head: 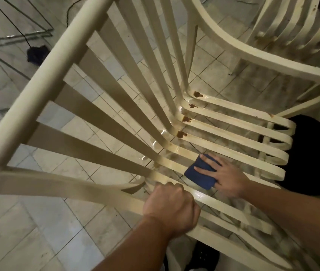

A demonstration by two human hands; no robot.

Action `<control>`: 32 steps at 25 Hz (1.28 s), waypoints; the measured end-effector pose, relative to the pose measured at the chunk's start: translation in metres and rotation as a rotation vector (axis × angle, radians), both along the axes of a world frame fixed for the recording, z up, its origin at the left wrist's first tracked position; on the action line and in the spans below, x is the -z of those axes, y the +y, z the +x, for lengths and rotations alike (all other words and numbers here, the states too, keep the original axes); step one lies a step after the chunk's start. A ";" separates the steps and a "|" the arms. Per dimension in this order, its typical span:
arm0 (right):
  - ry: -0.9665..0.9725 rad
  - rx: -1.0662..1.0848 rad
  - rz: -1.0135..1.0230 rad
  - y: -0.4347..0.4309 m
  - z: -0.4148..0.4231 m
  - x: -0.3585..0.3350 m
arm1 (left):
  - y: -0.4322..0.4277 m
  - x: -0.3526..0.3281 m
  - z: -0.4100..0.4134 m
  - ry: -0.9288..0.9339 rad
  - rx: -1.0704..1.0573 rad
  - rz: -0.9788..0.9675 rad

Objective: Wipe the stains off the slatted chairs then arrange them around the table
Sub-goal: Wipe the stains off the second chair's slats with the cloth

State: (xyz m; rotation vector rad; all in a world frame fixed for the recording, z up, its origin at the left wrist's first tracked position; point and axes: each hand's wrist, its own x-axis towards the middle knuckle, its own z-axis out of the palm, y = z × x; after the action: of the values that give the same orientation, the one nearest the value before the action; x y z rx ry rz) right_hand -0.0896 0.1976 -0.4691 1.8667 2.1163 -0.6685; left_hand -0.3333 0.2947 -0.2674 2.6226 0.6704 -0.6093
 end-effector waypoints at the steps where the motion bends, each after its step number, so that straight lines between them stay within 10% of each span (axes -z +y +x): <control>1: 0.005 0.017 0.015 0.009 -0.007 0.002 | 0.001 0.000 0.000 -0.003 0.001 0.005; 10: 0.031 0.045 0.097 0.101 -0.080 0.010 | -0.001 0.004 0.000 -0.016 0.024 0.034; 32: 0.020 0.216 0.052 -0.026 -0.020 -0.009 | -0.002 0.005 -0.002 -0.027 0.010 0.030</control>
State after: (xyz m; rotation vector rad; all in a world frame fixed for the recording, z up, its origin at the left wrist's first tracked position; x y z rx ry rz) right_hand -0.1099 0.1713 -0.4606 2.1464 1.9790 -0.6861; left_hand -0.3349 0.2923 -0.2726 2.6587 0.6636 -0.5700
